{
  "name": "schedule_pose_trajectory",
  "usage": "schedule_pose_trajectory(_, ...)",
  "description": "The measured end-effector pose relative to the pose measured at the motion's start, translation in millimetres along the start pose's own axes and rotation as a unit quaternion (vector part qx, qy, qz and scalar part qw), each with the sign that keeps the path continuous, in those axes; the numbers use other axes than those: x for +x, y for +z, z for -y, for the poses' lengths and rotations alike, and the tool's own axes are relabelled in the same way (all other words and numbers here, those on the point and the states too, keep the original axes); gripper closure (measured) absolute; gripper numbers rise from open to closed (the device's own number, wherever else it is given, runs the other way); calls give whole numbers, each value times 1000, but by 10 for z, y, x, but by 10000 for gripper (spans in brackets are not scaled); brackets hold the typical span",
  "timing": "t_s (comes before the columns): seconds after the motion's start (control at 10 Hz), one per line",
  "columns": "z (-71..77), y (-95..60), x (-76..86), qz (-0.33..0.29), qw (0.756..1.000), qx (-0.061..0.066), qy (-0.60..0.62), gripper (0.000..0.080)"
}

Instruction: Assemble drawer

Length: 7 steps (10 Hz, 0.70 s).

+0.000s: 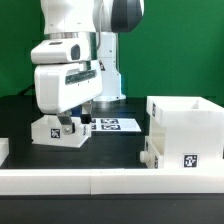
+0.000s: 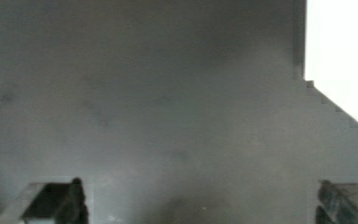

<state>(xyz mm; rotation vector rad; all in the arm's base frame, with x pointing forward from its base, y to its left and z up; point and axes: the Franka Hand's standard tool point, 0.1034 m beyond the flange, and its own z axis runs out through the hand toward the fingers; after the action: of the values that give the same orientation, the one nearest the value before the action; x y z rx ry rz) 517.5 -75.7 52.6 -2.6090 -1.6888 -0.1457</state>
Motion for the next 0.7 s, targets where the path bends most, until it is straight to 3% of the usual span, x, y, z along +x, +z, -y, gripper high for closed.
schedule_pose_trajectory(0.1,3,1,-1,0,999,0,41,151)
schedule_pose_trajectory(0.3,99,-5,-103,-8,990,-21,140,151)
schedule_pose_trajectory(0.7,273,-57,-209,-13,947,-12,321,151)
